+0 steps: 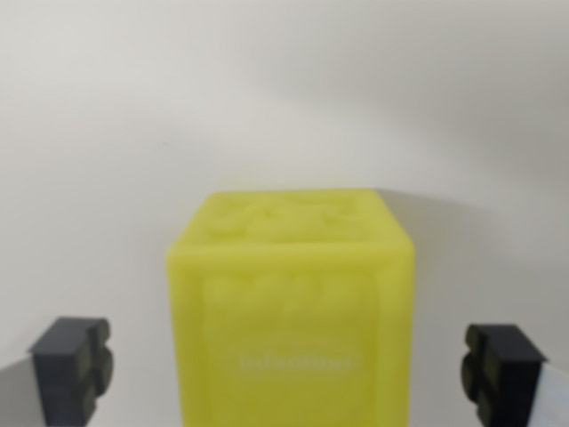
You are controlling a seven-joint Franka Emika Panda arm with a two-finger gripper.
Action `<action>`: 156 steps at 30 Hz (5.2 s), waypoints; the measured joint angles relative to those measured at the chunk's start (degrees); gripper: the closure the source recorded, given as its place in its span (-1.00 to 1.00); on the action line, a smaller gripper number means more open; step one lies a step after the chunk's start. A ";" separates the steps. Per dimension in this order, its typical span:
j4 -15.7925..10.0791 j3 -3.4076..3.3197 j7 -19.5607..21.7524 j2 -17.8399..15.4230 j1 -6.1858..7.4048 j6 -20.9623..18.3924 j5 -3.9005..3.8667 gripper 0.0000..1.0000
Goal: Pick yellow cube
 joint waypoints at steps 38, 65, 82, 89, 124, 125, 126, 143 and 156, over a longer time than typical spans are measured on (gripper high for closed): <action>1.02 -0.04 -0.82 3.15 0.02 2.13 0.56 1.00; -0.59 -0.04 -0.16 -2.71 -0.10 -2.11 -0.41 1.00; -1.12 -0.04 0.18 -6.19 -0.16 -5.03 -0.92 1.00; -1.25 -0.04 0.31 -7.57 -0.18 -6.28 -1.11 1.00; -0.94 -0.03 0.82 -13.90 -0.27 -12.92 -1.88 1.00; -0.92 -0.03 0.83 -14.06 -0.28 -13.12 -1.90 1.00; -0.89 -0.03 0.85 -14.22 -0.28 -13.32 -1.92 1.00; -0.13 -0.03 1.03 -16.91 -0.31 -16.76 -2.19 1.00; 0.69 -0.03 1.15 -18.78 -0.32 -19.45 -2.38 1.00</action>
